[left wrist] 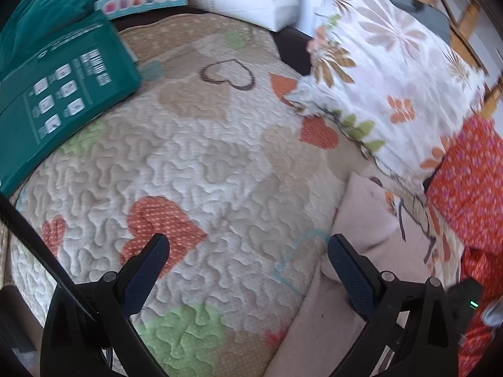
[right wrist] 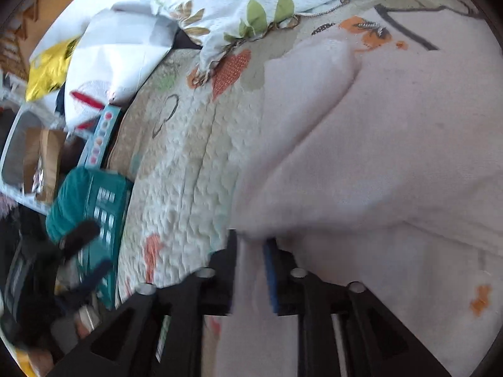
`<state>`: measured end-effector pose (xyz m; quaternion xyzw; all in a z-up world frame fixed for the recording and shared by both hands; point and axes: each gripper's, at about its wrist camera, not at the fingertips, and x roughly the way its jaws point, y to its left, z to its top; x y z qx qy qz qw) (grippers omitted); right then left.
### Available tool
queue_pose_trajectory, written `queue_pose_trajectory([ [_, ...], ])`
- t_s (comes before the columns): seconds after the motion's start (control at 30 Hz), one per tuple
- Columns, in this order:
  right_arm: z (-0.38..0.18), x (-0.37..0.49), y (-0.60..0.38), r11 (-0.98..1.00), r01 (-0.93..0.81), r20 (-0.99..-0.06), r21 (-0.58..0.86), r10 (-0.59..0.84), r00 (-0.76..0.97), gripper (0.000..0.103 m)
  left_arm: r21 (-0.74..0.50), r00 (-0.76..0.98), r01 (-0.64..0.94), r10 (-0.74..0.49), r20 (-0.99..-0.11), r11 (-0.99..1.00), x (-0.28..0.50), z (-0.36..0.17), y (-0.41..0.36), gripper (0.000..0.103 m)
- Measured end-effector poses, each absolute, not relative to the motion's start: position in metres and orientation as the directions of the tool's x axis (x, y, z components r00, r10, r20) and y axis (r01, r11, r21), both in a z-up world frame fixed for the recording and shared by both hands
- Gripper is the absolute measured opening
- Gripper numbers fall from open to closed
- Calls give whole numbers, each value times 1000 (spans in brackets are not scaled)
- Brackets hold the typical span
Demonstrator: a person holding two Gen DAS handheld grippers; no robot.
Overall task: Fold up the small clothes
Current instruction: 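Grasp the grey hem band with both tools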
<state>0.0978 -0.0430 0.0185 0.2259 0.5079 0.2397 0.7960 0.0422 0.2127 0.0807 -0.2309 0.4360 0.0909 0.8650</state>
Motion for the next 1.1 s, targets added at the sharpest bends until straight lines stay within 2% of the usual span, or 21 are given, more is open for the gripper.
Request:
queue_pose_trajectory([
  [0.03,27,87,-57,803,-171,-708,571,587,393,42,-311,599,-345,-47,-799,885,43,80,209,100],
  [0.1,42,65,-89,849,-187,-728,494,522,444,47,-293,586,-313,-59,-808,903,44,76,200,100],
  [0.2,57,25,-151,921,-127,-767,369,379,518,50,-285,569,-257,-93,-817,923,41,70,188,100],
  [0.3,63,-22,-225,966,8,-795,259,209,570,53,-275,541,-185,-136,-830,943,34,60,175,100],
  [0.43,55,-73,-295,964,190,-824,185,47,564,55,-310,436,-68,-251,-864,948,17,31,152,70],
  [0.47,51,-85,-309,957,233,-830,173,14,558,55,-316,403,-48,-271,-874,948,11,21,145,64],
  [0.5,46,-95,-321,948,265,-833,175,-1,553,55,-314,389,-34,-277,-879,949,5,15,139,64],
  [0.57,32,-114,-340,917,315,-835,243,33,550,55,-256,445,2,-230,-866,967,-7,18,127,64],
  [0.63,14,-125,-350,866,324,-822,380,156,547,55,-270,454,38,-257,-853,962,-19,16,120,64],
  [0.77,7,-149,-354,767,280,-716,577,309,627,57,-375,468,35,-347,-813,926,-45,12,122,64],
  [0.83,-7,-154,-353,621,234,-608,748,498,618,56,-440,456,39,-408,-791,897,-62,5,121,64],
  [0.9,-19,-160,-340,571,231,-575,788,547,608,56,-463,467,40,-426,-775,885,-82,1,120,62],
  [1.1,-18,-178,-317,585,181,-560,790,570,601,56,-516,457,26,-469,-756,856,-132,-11,119,56],
])
